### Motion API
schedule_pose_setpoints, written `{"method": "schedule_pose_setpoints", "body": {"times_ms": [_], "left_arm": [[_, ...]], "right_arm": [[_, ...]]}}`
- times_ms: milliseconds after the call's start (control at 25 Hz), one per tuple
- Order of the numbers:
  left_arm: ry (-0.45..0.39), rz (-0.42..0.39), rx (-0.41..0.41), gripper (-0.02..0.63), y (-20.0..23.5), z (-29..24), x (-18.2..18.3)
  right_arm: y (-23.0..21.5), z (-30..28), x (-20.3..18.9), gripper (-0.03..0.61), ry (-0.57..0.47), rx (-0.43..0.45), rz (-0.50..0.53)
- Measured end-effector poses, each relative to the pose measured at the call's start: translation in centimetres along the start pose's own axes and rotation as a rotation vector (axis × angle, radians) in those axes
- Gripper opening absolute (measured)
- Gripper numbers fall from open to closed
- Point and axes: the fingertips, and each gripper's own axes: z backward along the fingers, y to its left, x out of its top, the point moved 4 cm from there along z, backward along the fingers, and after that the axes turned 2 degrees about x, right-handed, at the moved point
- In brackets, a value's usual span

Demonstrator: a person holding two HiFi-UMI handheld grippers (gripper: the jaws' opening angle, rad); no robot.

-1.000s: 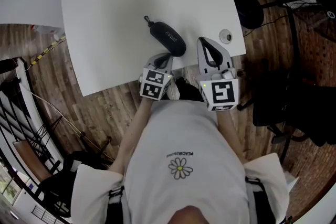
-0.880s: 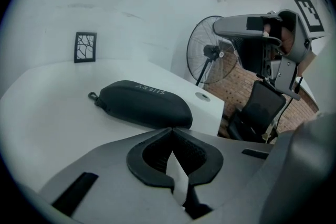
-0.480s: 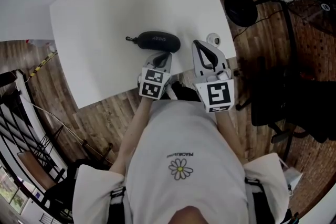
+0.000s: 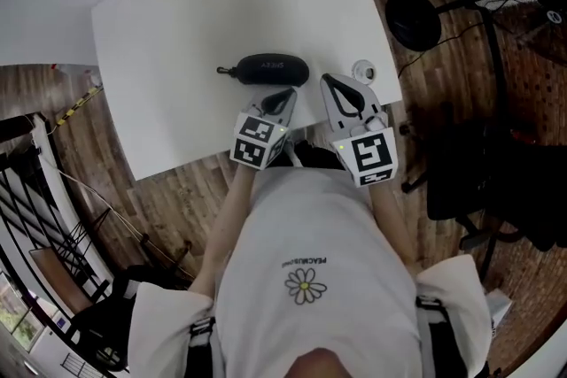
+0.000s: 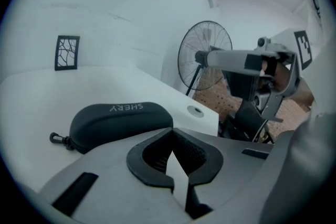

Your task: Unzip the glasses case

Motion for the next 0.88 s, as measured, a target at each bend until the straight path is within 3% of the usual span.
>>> {"method": "schedule_pose_setpoints", "body": {"times_ms": [80, 240, 320, 440, 560, 680, 880], "left_arm": [[-0.034, -0.005, 0.004, 0.012, 0.3, 1.4, 1.3], [-0.089, -0.062, 0.100, 0.012, 2.9, 3.5, 4.8], [-0.038, -0.118, 0.125, 0.012, 4.3, 3.3, 5.5], [0.103, -0.179, 0.095, 0.012, 5.5, 1.8, 4.7], [0.164, -0.235, 0.110, 0.012, 6.1, 1.1, 3.6], [0.187, -0.215, 0.118, 0.012, 6.2, 1.0, 3.5], [0.231, -0.182, 0.114, 0.012, 6.0, 0.8, 3.6]], "right_arm": [[0.6, -0.1, -0.2, 0.006, -0.008, 0.028, -0.045], [1.7, -0.9, -1.8, 0.007, 0.053, 0.081, -0.122], [2.2, -1.5, -3.0, 0.008, 0.101, 0.105, -0.148], [3.1, -2.5, -5.3, 0.021, 0.191, 0.118, -0.178], [4.0, -3.6, -7.5, 0.089, 0.261, 0.135, -0.253], [3.9, -4.5, -9.1, 0.110, 0.306, 0.126, -0.312], [3.4, -6.1, -10.5, 0.115, 0.377, 0.119, -0.253]]}}
